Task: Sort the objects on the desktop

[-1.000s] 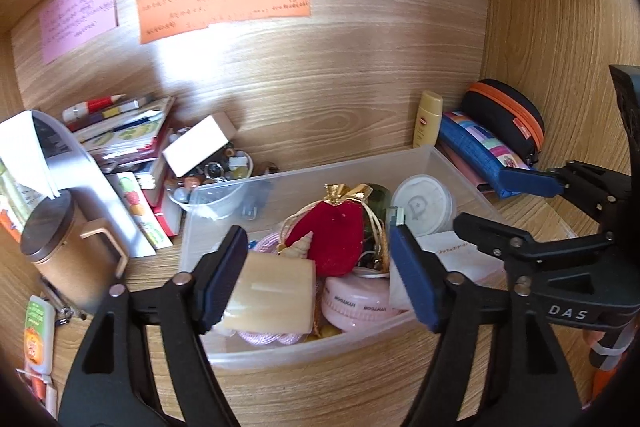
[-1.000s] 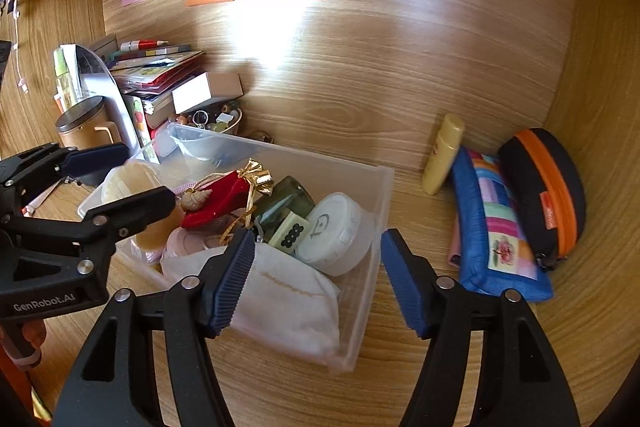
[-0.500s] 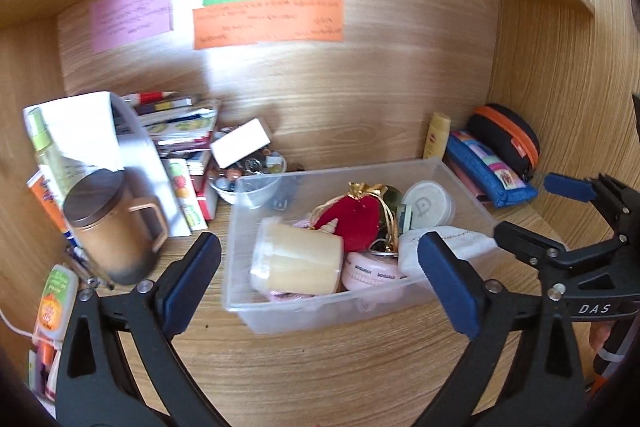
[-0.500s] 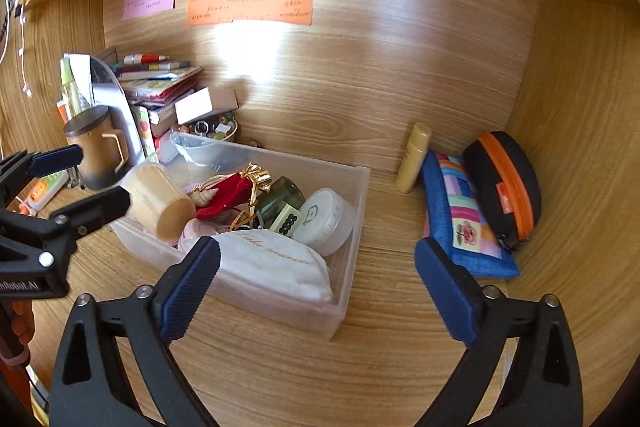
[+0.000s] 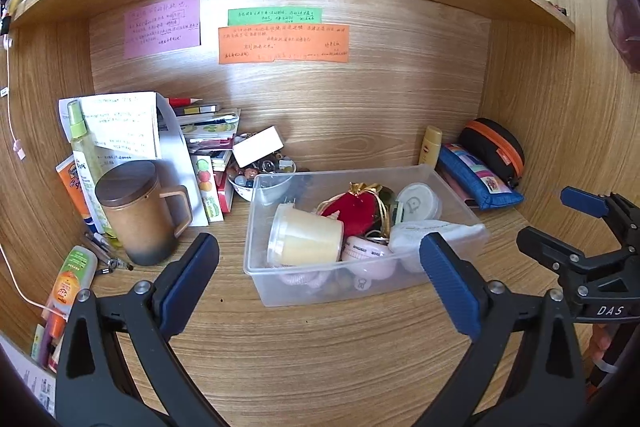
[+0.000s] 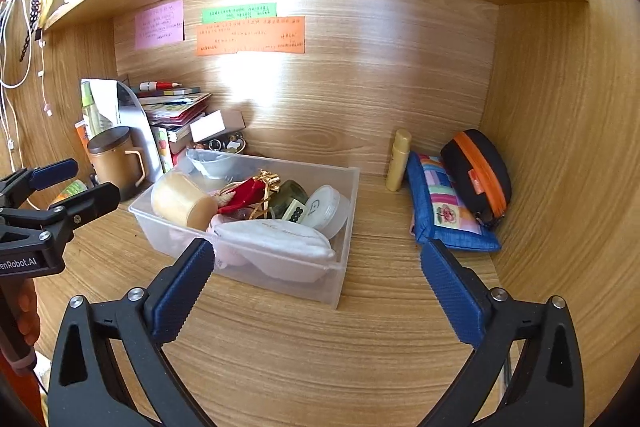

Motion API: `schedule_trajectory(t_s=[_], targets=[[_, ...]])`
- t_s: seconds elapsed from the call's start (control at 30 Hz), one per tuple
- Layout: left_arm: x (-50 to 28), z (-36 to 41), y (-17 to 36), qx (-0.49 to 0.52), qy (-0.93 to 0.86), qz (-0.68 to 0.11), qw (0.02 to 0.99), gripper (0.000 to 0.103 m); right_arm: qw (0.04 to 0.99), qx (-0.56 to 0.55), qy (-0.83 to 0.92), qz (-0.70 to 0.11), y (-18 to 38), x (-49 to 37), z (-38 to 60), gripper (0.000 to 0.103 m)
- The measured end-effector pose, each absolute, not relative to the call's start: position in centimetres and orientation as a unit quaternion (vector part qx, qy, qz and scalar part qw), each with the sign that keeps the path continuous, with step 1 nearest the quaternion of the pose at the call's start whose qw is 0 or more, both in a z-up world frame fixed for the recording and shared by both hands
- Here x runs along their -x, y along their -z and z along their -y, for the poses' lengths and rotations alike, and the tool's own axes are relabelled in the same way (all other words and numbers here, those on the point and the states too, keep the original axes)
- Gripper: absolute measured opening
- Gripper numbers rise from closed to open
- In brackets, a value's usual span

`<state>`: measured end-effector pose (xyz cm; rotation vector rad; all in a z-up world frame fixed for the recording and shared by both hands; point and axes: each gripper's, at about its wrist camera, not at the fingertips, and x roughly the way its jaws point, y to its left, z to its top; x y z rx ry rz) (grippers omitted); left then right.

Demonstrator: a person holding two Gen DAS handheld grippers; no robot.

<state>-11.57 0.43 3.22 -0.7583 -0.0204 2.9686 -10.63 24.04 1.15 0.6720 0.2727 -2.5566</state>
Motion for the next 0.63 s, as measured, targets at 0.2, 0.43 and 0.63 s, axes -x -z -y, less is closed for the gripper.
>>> schedule_trajectory(t_s=[0.2, 0.43, 0.63], targets=[[10.5, -1.3, -2.8, 0.241, -0.968, 0.001, 0.067, 0.102, 0.237, -0.241, 0.937, -0.088, -0.9, 9.7, -24.8, 0.103], [10.5, -1.9, -2.4, 0.237, -0.969, 0.000, 0.076, 0.102, 0.238, -0.256, 0.934, -0.075, 0.2, 9.9, -25.2, 0.103], [11.0, -2.8, -2.1, 0.241, -0.968, -0.007, 0.070, 0.102, 0.243, -0.258, 0.933, -0.060, 0.6, 10.1, -25.7, 0.103]])
